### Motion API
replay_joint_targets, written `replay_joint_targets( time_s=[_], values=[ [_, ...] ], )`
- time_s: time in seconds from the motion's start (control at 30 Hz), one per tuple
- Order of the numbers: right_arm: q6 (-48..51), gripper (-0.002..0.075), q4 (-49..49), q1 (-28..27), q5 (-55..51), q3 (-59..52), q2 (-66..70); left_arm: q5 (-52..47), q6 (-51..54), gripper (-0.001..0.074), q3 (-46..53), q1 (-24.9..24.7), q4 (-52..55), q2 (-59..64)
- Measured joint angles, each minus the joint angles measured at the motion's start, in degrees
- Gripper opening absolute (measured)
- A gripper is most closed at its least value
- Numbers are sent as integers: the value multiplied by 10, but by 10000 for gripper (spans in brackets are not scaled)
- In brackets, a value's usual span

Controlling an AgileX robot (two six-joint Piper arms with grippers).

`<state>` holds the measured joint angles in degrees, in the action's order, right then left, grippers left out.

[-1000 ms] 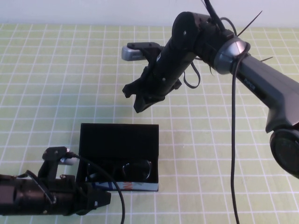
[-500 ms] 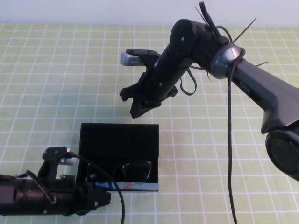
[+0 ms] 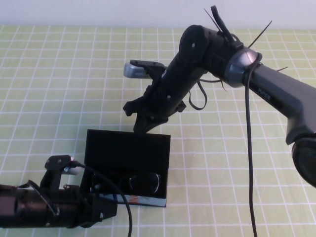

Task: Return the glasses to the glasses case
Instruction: Close the glasses case

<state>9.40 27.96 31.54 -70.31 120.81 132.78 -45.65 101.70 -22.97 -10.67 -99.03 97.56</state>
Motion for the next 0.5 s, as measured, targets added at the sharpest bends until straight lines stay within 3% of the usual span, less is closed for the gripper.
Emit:
replay_joint_targets(
  time_s=[0.5],
  values=[
    [2, -11, 2, 59, 0, -47, -56, 1, 0, -4, 0, 0, -1, 0]
  ],
)
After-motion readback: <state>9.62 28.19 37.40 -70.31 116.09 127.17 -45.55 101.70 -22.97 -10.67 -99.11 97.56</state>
